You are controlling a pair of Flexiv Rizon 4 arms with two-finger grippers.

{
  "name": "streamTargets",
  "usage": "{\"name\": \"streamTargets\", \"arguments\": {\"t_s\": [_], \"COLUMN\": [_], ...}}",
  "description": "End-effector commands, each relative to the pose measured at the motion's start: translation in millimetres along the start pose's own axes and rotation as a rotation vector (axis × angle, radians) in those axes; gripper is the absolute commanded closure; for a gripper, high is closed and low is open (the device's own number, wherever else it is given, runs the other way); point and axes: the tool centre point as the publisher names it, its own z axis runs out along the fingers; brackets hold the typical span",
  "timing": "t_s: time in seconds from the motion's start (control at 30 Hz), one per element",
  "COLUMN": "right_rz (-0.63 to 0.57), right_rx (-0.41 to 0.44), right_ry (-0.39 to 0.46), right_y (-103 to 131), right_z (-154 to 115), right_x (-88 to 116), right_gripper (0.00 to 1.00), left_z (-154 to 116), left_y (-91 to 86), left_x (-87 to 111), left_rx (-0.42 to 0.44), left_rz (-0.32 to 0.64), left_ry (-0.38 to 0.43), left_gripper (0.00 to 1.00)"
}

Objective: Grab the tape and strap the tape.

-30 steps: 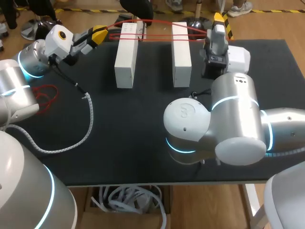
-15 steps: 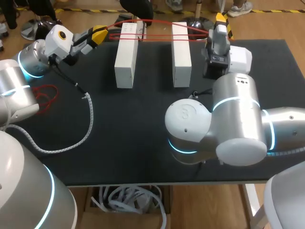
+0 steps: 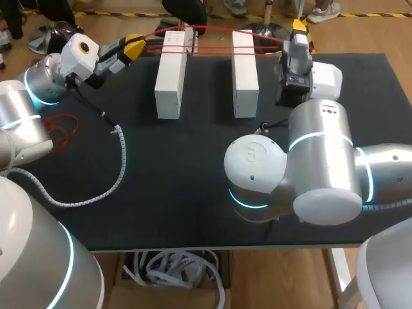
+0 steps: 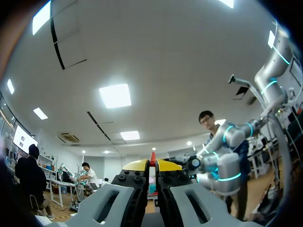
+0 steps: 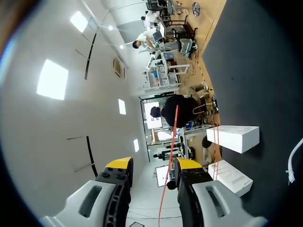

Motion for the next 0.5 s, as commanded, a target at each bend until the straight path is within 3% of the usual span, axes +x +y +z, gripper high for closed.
{"name": "streamTargets", "arguments": {"t_s": [0.03,0.5], "right_rz": [0.0,0.02], "right_rx": [0.003,0.014], "right_ry": [-0.004,-0.009], "right_y": [1.0,-2.9], "right_z": [-0.3,-0.2], "right_x": [3.1,3.8], "right_gripper": [0.64,0.69], "left_z": [-0.7,-0.7], "left_y": [0.7,0.7], "left_x": [0.6,0.6], "left_rx": [0.003,0.003], "left_rz": [0.002,0.002], "left_ry": [0.0,0.0], "left_gripper": [1.0,1.0]}}
